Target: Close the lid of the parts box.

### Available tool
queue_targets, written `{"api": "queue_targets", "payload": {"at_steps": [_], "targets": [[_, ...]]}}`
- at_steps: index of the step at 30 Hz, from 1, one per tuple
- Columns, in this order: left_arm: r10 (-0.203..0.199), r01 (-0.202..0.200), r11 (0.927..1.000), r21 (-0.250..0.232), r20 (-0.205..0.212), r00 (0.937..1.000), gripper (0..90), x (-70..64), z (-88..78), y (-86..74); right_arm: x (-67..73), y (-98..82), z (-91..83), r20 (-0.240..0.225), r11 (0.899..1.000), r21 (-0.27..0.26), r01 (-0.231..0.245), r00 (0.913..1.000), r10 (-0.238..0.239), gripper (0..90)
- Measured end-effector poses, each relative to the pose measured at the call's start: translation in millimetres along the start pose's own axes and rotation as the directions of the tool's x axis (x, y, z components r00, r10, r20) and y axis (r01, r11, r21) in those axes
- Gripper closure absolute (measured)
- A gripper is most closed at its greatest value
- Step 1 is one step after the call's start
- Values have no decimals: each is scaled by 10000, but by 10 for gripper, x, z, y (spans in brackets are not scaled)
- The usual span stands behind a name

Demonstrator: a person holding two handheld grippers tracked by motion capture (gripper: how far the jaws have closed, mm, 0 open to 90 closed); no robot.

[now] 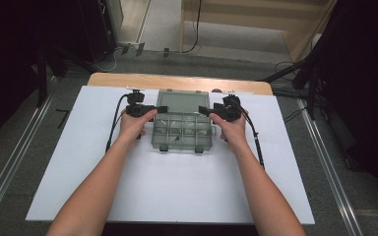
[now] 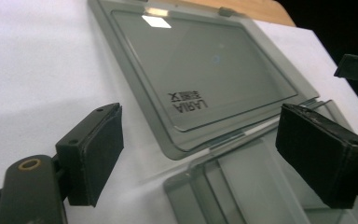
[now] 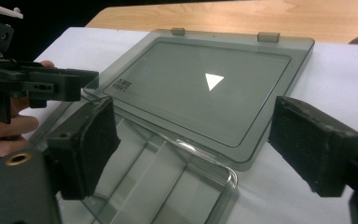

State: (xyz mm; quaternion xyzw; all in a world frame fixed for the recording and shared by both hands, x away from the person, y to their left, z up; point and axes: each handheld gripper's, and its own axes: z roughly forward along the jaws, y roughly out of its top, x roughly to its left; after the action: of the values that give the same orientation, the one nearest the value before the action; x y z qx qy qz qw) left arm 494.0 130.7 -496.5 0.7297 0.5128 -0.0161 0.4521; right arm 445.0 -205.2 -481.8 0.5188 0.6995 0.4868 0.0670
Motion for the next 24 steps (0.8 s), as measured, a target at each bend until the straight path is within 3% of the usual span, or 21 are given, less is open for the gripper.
{"api": "queue_targets", "payload": {"at_steps": [4,14,19,24], "targets": [[-305,304,9994,-166,-10,9995,218,22,20,22,-63,6,89,110,9989,355,-317,9994,314,224],[-683,680,9975,-214,-157,9975,323,48,92,28,-156,21,196,-11,9940,342,-1038,9946,1039,344],[-951,939,9947,-420,-264,9951,329,44,116,32,-175,20,205,444,9927,228,-1187,9921,1176,348],[-919,909,9953,-344,-287,9954,351,51,139,19,-193,-15,259,622,9915,642,-1130,9921,1090,346]]}}
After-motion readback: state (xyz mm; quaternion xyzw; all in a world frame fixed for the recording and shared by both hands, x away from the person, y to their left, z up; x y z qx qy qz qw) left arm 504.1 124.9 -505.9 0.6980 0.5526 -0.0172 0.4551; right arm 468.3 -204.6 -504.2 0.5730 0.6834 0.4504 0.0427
